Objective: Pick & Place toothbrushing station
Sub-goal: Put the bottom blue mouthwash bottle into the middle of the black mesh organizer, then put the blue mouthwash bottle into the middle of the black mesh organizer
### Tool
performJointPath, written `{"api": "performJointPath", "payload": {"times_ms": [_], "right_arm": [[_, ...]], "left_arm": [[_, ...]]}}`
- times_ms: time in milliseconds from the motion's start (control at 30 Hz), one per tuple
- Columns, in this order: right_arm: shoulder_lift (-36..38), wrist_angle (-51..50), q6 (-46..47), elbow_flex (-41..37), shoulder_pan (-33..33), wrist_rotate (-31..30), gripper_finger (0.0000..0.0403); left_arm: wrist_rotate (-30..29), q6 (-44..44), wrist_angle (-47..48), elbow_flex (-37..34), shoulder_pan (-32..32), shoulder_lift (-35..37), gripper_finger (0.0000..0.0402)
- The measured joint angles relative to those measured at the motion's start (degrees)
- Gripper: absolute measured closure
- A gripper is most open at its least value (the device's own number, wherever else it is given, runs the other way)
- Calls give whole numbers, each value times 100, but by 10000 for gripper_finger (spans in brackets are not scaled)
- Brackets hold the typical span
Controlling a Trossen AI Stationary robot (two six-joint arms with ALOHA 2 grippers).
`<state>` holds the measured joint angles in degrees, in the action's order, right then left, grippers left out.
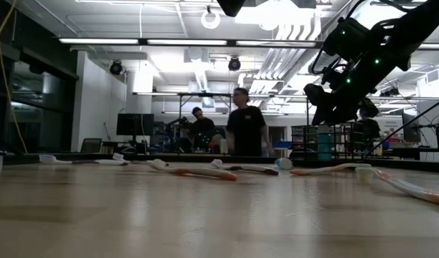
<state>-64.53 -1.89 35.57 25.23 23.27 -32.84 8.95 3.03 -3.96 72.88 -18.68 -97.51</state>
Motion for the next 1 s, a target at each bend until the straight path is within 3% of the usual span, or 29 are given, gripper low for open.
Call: {"api": "performJointPath", "payload": {"times_ms": [600,1000], "right_arm": [[67,114,-135,0,-2,24,254],[844,71,-371,0,-2,144,254]], "left_arm": [[0,0,-1,0,0,0,274],[0,28,0,0,0,0,274]]}}
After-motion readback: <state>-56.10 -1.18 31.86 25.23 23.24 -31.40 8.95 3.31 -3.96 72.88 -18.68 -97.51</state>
